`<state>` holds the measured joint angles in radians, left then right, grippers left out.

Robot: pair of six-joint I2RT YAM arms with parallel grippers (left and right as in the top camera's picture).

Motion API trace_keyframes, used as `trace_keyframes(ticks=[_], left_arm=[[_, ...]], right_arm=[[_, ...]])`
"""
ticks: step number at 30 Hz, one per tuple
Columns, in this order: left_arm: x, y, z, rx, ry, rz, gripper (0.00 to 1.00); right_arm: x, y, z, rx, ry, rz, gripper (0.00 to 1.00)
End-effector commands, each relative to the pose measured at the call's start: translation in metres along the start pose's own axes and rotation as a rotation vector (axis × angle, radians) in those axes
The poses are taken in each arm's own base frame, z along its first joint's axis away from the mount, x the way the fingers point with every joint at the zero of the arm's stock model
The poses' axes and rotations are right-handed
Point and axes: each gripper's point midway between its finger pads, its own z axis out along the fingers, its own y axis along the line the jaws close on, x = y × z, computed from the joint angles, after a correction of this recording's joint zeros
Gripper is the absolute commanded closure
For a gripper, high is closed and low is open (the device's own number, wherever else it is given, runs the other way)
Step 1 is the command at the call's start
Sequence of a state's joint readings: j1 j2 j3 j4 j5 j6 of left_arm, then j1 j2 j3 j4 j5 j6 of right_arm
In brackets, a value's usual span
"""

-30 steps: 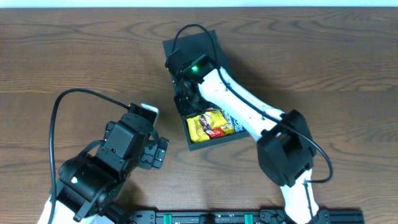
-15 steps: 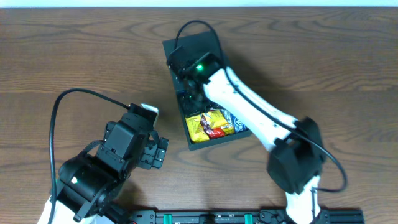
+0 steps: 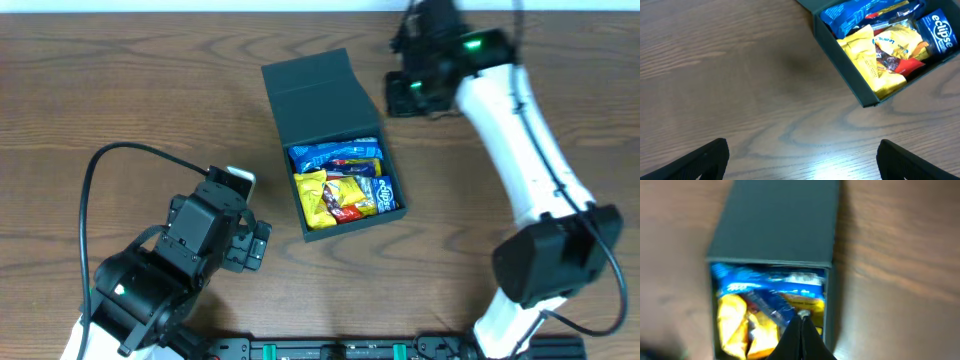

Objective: Pack container
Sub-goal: 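Lift right gripper out of the box and move it behind the lid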

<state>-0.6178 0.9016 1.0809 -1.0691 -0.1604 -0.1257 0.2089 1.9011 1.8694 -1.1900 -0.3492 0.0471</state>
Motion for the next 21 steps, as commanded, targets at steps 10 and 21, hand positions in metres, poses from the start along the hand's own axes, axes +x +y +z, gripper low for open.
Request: trace_keyframes(ticks=[10,21], left_arm=[[0.0,0.001,0.0,-0.005,0.0,0.011,0.05],[0.0,0.001,0.0,-0.005,0.0,0.012,0.05]], right_arm=[[-0.042,0.02,-0.085,-0.889,-0.333,-0.162,0.99],[-0.075,-0.017,-0.011,-0.898,-0.167,0.218,0.99]])
